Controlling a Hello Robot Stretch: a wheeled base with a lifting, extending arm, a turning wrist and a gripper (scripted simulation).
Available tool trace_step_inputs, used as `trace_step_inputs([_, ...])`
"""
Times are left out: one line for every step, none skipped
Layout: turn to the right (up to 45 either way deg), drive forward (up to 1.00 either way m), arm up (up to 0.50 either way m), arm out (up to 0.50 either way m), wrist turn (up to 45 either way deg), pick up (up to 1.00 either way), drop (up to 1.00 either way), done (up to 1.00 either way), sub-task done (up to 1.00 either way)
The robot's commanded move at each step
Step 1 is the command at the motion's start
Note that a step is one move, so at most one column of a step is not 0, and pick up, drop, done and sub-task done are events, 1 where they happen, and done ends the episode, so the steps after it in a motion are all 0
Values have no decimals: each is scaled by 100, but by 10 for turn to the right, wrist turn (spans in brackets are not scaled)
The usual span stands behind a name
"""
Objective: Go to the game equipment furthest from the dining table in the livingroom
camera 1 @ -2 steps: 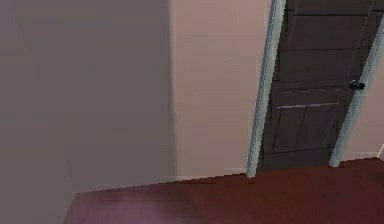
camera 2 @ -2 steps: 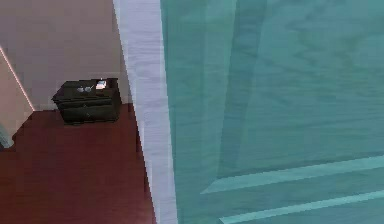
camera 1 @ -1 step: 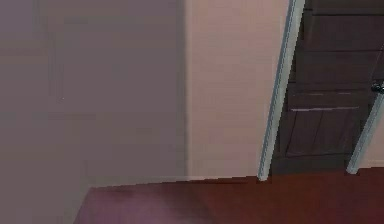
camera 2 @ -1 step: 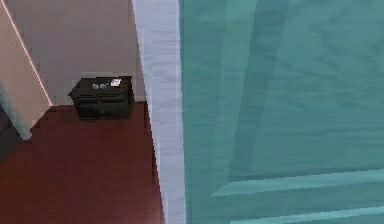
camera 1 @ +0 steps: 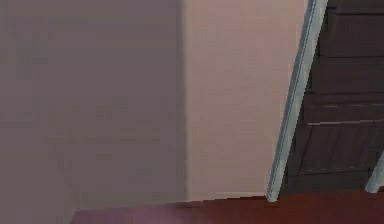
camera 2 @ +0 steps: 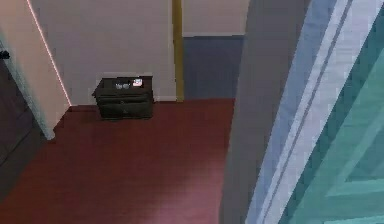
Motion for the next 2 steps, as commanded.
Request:
trace_step_inputs([-60, 0, 0, 0, 0, 0, 0, 0, 0])
trace_step_inputs([0, 15, 0, 0, 0, 0, 0, 0, 0])
